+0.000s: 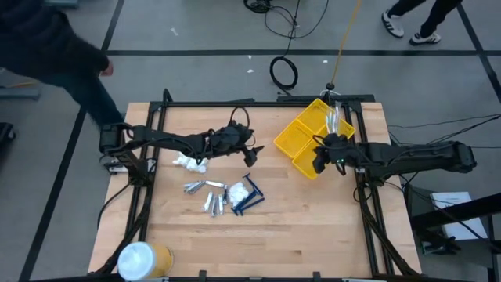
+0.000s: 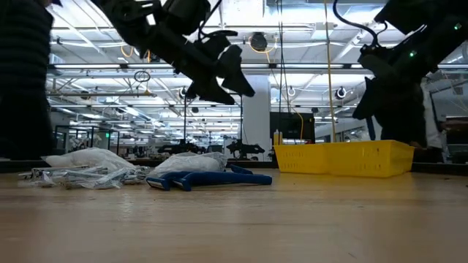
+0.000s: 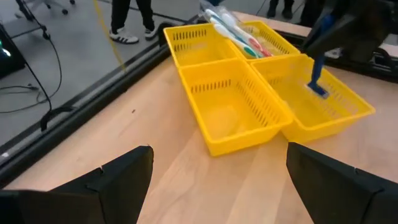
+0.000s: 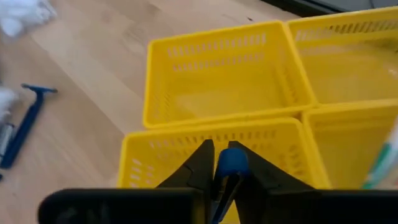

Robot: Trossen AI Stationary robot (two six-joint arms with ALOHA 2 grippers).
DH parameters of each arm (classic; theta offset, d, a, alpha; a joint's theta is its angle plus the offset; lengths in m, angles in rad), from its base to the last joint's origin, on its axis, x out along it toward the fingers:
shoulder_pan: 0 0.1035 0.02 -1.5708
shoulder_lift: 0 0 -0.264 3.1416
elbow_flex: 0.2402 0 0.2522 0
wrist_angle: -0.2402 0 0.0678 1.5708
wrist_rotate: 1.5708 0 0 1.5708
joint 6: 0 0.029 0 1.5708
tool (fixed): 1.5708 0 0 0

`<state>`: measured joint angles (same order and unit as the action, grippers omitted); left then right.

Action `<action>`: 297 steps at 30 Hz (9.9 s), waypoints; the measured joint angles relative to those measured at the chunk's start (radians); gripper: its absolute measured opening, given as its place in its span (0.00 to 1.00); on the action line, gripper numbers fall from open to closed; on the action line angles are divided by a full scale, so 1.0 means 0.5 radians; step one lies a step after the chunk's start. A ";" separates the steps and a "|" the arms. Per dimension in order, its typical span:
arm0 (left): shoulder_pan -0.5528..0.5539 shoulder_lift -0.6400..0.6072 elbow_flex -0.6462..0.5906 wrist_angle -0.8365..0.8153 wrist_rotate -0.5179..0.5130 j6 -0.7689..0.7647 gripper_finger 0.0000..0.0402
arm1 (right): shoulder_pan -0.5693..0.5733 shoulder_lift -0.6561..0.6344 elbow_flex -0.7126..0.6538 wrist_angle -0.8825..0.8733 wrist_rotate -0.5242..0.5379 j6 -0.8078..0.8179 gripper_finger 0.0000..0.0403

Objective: Pick & Place Travel size toiletries
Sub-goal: Put the blue razor into the bottom right yellow bin

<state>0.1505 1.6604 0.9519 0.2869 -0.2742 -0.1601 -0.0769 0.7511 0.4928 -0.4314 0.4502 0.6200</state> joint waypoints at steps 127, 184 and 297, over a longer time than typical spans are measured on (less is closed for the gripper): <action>-0.392 0.855 0.770 -1.568 0.088 -1.106 0.41 | 0.027 -0.063 -0.164 1.274 -0.801 -0.673 0.63; -0.159 -0.086 -0.228 1.213 0.812 0.315 0.02 | 0.276 1.337 0.074 3.006 -0.802 -1.070 0.63; -0.826 0.526 0.661 -1.175 0.518 -0.197 0.85 | 0.519 -0.292 -0.587 2.007 -0.212 -0.906 0.57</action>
<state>-0.2626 1.9233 1.2825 -0.3008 -0.0152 -0.2586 0.1825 0.6052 0.1993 0.5721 0.3443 0.1670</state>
